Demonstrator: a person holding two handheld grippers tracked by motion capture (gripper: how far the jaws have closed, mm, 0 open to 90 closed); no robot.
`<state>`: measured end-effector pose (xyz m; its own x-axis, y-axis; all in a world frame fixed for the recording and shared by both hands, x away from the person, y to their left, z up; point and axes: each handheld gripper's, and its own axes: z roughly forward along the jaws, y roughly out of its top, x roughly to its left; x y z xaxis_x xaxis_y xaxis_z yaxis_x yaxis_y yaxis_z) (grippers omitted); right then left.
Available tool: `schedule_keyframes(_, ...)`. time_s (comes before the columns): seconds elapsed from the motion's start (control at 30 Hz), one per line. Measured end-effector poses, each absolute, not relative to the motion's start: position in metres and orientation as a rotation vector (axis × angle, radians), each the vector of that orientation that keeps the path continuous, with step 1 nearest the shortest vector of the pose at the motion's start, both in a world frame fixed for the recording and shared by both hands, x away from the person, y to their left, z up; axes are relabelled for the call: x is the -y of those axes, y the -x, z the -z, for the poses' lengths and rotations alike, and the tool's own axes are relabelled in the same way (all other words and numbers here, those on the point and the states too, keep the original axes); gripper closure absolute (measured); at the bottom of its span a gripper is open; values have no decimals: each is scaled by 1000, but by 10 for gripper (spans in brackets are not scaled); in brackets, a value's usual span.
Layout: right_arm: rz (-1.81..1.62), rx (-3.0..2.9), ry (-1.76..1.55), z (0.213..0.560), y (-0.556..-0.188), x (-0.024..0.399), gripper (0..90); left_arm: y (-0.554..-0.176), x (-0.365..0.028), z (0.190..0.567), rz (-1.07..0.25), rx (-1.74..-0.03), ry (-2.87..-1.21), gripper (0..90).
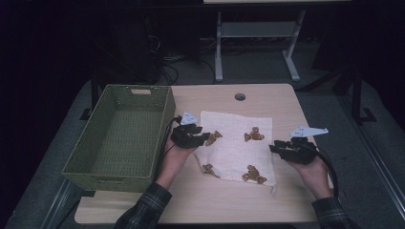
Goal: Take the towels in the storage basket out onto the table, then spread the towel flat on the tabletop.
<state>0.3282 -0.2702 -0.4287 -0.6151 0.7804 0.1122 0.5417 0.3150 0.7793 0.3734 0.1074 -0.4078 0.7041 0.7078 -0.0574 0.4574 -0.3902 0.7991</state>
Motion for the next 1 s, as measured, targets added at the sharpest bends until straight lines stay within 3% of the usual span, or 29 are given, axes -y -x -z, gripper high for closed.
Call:
schedule_keyframes(0.27,-1151,-2376,-1172,442,-295,261,736,-355,-110,413,-342,-863,-2059,554)
schedule_keyframes(0.3,-1153,-2404,-1168,448,-286,260,794,-351,-111,415,-335,-859,-2064,550)
schedule_keyframes(0.47,-1135,-2448,-1167,456,-272,258,893,-340,-117,419,-319,-862,-2067,528)
schedule_keyframes(1.0,-1047,-2506,-1200,468,-267,262,900,-323,-120,423,-283,-824,-2099,500)
